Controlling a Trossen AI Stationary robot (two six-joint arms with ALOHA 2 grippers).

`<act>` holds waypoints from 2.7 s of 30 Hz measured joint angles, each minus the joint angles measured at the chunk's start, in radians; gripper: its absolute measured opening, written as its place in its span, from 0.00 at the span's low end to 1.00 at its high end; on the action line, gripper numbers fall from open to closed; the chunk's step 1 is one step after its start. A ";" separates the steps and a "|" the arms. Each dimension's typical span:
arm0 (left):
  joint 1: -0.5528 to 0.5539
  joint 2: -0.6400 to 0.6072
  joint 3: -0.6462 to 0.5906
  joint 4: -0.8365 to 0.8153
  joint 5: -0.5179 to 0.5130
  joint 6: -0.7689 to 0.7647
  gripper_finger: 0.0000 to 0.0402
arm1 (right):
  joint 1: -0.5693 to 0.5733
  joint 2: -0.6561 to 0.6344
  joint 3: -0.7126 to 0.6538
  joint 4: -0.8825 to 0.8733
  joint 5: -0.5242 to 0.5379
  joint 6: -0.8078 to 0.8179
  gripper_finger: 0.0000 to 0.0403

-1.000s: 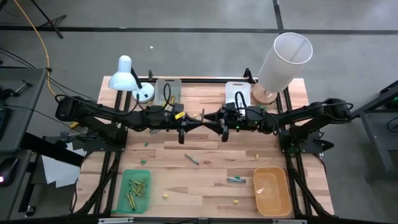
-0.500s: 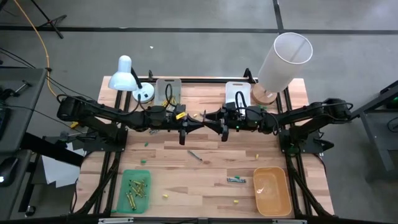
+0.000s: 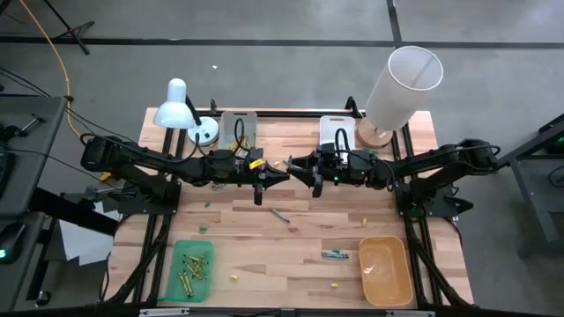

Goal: Sort crayons
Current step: Put the gray crayon into the white bin

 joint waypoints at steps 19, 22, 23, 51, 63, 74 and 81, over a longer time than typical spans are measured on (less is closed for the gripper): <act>0.001 0.018 -0.003 0.001 -0.005 -0.020 0.00 | 0.000 0.000 0.000 -0.009 -0.002 0.004 0.07; 0.000 0.018 -0.003 0.003 -0.005 -0.020 0.00 | 0.000 0.000 0.000 -0.010 -0.006 0.004 0.03; 0.000 0.018 -0.003 0.002 -0.005 -0.020 0.00 | 0.000 0.000 0.000 -0.012 -0.006 0.004 0.03; 0.063 -0.242 0.000 -0.518 -0.006 0.013 0.33 | -0.040 -0.224 0.000 -0.289 -0.008 -0.093 0.00; 0.066 -0.633 -0.186 -0.477 -0.187 -0.003 0.34 | -0.001 -0.519 0.000 -0.871 0.168 -0.076 0.00; 0.065 -0.705 -0.336 -0.338 -0.216 -0.134 0.33 | 0.018 -0.521 -0.018 -0.940 0.336 0.107 0.00; 0.065 -0.703 -0.336 -0.305 -0.243 -0.133 0.33 | -0.219 -0.403 0.059 -1.064 0.322 0.159 0.00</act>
